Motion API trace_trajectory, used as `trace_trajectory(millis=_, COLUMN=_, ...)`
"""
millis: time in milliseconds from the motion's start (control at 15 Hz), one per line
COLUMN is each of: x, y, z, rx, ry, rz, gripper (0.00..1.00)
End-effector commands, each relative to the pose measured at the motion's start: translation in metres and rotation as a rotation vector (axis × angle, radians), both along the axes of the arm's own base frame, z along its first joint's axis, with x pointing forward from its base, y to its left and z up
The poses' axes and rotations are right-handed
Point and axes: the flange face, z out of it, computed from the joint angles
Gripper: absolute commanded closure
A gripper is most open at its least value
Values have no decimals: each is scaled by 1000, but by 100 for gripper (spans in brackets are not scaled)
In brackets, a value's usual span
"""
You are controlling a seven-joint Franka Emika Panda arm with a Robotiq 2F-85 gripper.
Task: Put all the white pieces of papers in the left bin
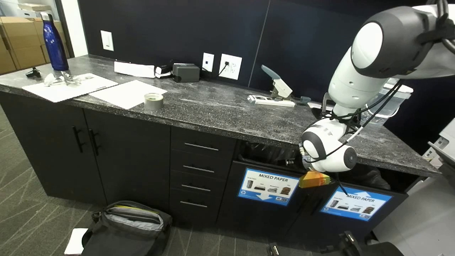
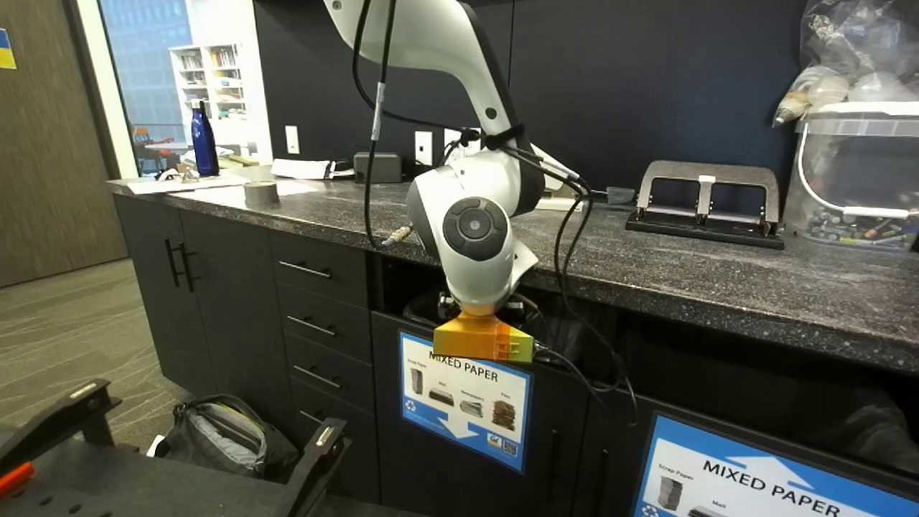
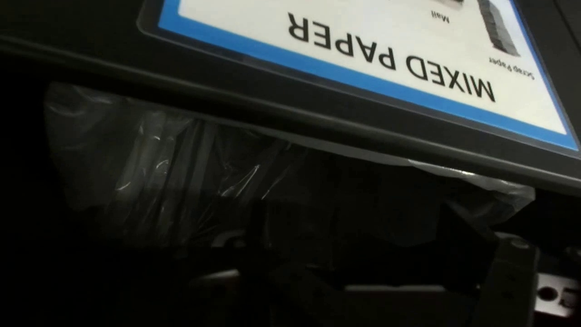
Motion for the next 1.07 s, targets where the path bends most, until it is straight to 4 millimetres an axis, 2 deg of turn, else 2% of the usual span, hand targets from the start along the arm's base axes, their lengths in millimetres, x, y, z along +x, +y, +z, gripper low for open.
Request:
trace_trajectory(millis=0, x=-23, y=23, z=31, rx=-57, ry=128, rz=-34, gripper=0)
trace_trajectory(millis=67, x=-41, y=40, z=36, rx=-74, ry=194, rz=-29, gripper=0)
trace_trajectory(millis=200, x=-67, y=62, z=59, rx=-116, ry=312, rz=-5, gripper=0)
trace_trajectory(millis=467, x=-108, y=96, z=118, rx=-205, ry=477, rz=119, gripper=0)
trace_trajectory(millis=533, x=-122, y=103, z=125, rx=-228, ry=510, rz=142, gripper=0)
trace_trajectory(millis=667, x=-151, y=117, z=132, rx=-232, ry=557, rz=195, gripper=0)
trace_trajectory(millis=800, x=-184, y=132, z=127, rx=-203, ry=617, rz=242, gripper=0)
trace_trajectory(millis=1000, x=-218, y=150, z=120, rx=-156, ry=702, rz=319, gripper=0)
